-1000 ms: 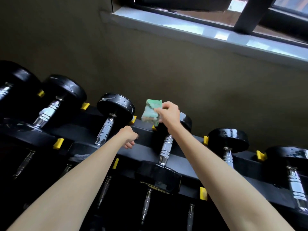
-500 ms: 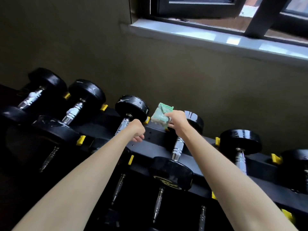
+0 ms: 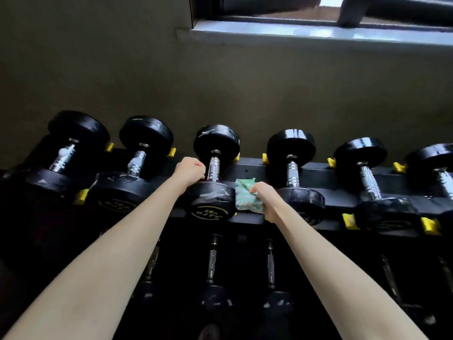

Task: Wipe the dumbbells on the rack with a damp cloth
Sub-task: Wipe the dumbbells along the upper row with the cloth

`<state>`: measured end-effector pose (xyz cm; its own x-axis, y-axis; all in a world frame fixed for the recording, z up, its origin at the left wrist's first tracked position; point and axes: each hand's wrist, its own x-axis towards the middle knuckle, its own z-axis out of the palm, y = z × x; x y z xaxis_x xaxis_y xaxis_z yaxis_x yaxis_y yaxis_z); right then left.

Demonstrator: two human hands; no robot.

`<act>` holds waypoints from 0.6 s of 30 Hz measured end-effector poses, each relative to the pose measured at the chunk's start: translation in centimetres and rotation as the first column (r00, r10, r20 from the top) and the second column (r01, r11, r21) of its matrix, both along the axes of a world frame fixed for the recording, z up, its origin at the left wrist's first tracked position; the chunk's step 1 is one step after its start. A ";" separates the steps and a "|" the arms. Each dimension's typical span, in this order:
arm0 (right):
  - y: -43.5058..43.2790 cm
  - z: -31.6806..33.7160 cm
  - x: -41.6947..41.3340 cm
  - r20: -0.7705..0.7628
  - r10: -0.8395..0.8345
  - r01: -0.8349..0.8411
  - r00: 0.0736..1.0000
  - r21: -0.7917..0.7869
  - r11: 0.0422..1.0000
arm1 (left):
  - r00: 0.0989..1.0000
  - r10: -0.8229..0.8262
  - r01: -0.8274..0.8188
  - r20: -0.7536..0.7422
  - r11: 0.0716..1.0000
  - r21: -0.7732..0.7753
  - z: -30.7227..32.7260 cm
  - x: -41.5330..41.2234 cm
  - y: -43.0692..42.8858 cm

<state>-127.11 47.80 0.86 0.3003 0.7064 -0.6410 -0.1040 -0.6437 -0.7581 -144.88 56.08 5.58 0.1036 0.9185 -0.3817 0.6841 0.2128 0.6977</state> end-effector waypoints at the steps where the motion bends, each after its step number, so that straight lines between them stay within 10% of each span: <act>1: -0.4 -0.6 -0.7 0.118 -0.026 0.025 0.993 0.006 1.000 | 1.000 -0.018 0.018 -0.017 1.000 0.023 -0.5 -1.3 -0.4; 10: -2.3 -1.2 -5.3 0.667 -0.147 0.182 0.730 0.017 0.983 | 0.976 -0.215 0.217 -0.036 0.974 0.071 -3.0 -5.1 -1.1; 18: -1.0 -3.3 -6.0 0.524 -0.145 0.254 0.839 -0.141 0.957 | 0.953 -0.281 0.292 -0.112 0.950 0.108 -3.6 -5.2 -0.3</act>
<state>-133.08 46.76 -2.47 0.7396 0.4713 -0.4804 0.1145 -0.7915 -0.6003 -150.06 55.82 1.95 0.3379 0.8954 -0.2898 0.7678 -0.0842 0.6352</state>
